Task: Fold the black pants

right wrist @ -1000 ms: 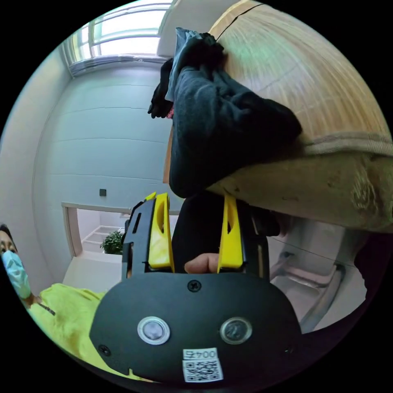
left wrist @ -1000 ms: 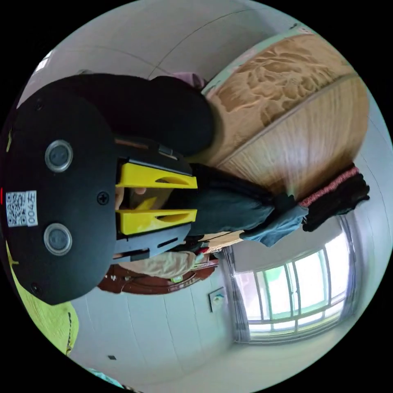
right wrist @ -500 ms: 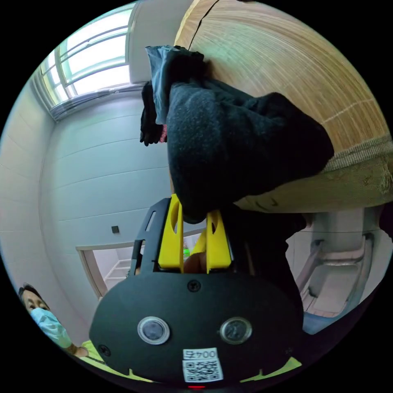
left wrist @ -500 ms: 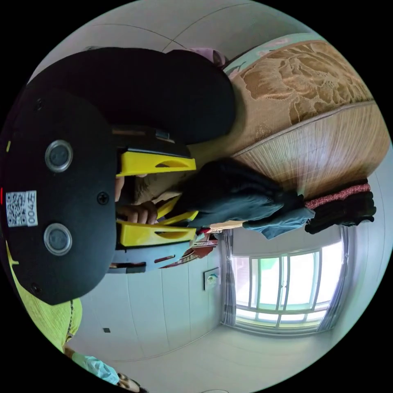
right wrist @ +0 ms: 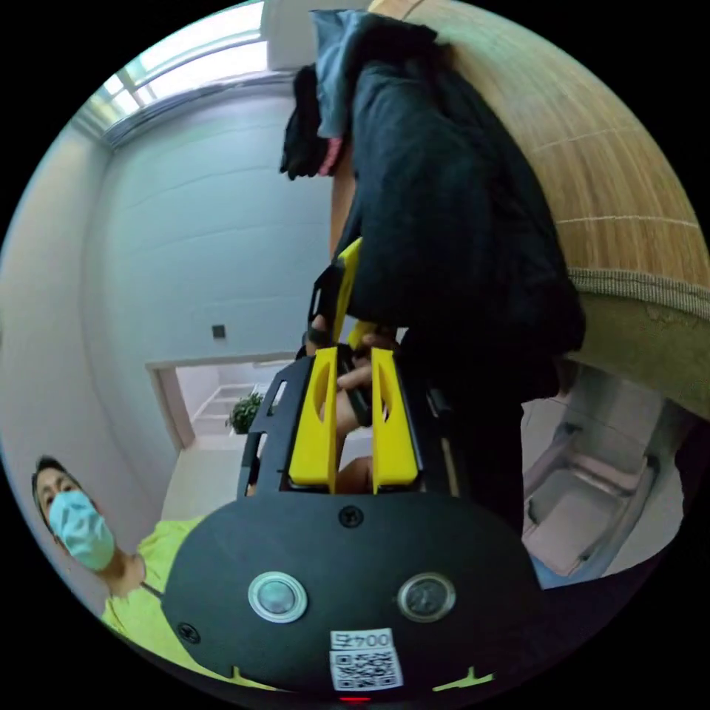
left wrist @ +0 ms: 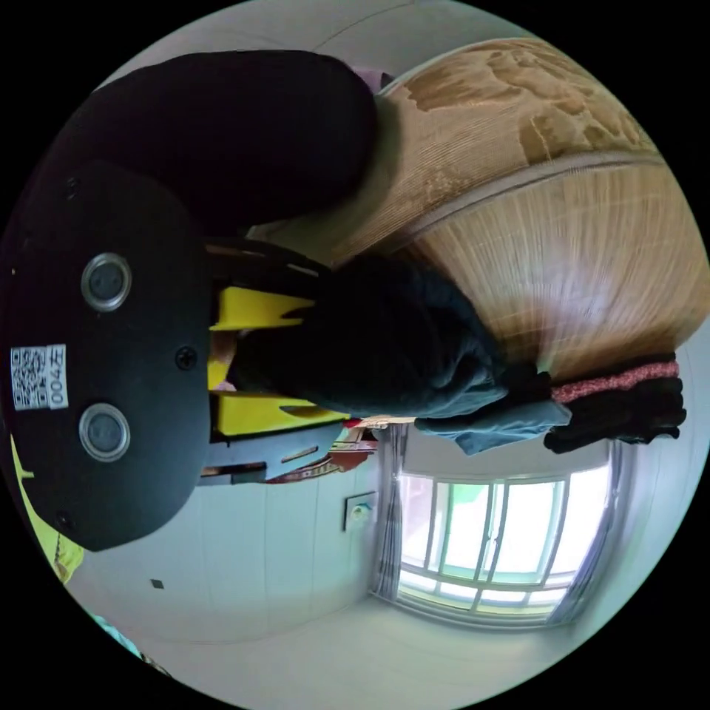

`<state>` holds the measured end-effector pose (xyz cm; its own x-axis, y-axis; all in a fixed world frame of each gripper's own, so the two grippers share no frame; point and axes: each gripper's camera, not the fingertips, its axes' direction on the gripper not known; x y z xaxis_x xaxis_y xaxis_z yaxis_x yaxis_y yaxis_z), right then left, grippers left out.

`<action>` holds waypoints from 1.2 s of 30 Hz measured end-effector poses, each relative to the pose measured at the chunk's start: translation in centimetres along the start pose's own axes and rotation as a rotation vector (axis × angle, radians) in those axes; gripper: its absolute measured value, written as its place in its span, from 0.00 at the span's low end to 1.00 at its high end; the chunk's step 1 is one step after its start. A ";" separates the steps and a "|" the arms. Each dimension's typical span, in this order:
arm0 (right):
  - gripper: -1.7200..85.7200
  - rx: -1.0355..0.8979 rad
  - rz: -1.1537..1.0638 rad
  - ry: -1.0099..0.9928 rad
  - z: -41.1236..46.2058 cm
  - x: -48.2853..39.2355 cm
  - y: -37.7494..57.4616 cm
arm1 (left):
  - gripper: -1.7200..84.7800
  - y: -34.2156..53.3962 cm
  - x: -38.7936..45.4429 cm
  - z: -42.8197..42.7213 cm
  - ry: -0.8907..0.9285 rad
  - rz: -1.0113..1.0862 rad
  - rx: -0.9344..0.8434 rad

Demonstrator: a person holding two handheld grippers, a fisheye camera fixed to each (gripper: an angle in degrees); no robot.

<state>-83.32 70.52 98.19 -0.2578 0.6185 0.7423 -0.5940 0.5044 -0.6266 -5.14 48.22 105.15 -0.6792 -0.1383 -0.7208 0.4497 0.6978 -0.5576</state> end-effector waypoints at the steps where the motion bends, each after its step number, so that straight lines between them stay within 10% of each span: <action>1: 0.11 -0.016 -0.034 -0.021 -0.2 -0.2 0.0 | 0.20 -0.7 0.0 -0.5 -0.027 0.020 0.012; 13: 0.19 0.204 -0.228 -0.020 -10.9 1.0 -5.3 | 0.19 -11.6 -2.7 -3.9 -0.105 0.087 -0.102; 36: 0.28 -0.180 -0.371 0.011 -5.2 -5.4 -42.8 | 0.18 -18.5 -4.7 1.2 -0.117 -0.024 -0.201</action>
<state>-52.54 48.74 119.82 -0.0421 0.3807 0.9237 -0.5017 0.7914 -0.3491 -9.55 35.11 118.36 -0.6112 -0.2293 -0.7575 0.3011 0.8178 -0.4905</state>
